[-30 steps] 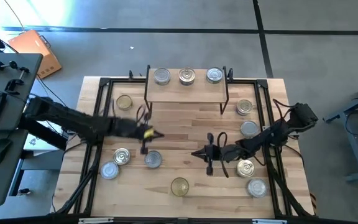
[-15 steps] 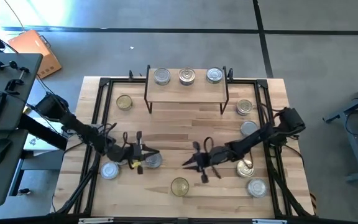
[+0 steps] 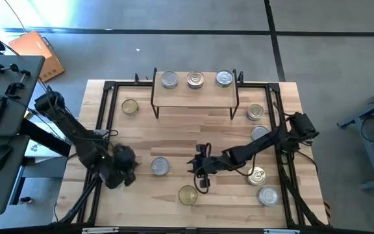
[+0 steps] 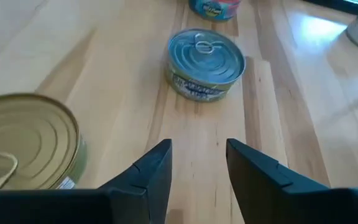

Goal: Stack canned seafood by type on shelf
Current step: Put the blue tuna can on the shelf

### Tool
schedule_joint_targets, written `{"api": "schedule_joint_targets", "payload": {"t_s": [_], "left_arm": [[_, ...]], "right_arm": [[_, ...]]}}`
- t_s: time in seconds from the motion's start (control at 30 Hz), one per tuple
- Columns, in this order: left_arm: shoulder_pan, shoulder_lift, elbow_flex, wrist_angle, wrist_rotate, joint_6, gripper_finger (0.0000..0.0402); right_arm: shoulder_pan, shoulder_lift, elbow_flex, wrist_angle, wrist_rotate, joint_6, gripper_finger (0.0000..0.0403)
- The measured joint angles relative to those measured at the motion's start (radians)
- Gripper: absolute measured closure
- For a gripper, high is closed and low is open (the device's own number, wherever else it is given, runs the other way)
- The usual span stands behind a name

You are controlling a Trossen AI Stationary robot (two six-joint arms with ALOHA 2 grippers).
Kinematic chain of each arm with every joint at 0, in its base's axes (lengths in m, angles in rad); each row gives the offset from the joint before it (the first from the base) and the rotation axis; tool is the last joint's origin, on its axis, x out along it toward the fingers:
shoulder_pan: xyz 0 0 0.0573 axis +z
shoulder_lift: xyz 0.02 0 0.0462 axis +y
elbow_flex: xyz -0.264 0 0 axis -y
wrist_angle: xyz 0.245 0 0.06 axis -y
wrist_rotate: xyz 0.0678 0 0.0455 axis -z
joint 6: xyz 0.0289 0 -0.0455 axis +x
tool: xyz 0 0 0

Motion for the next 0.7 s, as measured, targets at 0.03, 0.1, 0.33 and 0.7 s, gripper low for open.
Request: {"api": "schedule_joint_targets", "payload": {"t_s": [0.03, 0.1, 0.33, 0.7], "left_arm": [[-0.003, 0.013, 0.000, -0.047, 0.021, -0.084, 0.0401], [0.010, 0.035, -0.023, -0.100, 0.114, -0.218, 0.0401], [0.145, 0.104, -0.115, -0.066, 0.158, -0.192, 0.0402], [0.362, 0.181, -0.117, 0.772, -0.104, 1.091, 0.0401]], "right_arm": [[-0.004, 0.000, 0.000, 0.002, 0.000, -0.001, 0.0258], [-0.010, 0.000, 0.000, 0.001, 0.000, 0.001, 0.0258], [-0.010, 0.000, -0.001, 0.010, -0.005, -0.026, 0.0258], [-0.031, 0.000, -0.002, 0.020, -0.004, -0.026, 0.0258]]}}
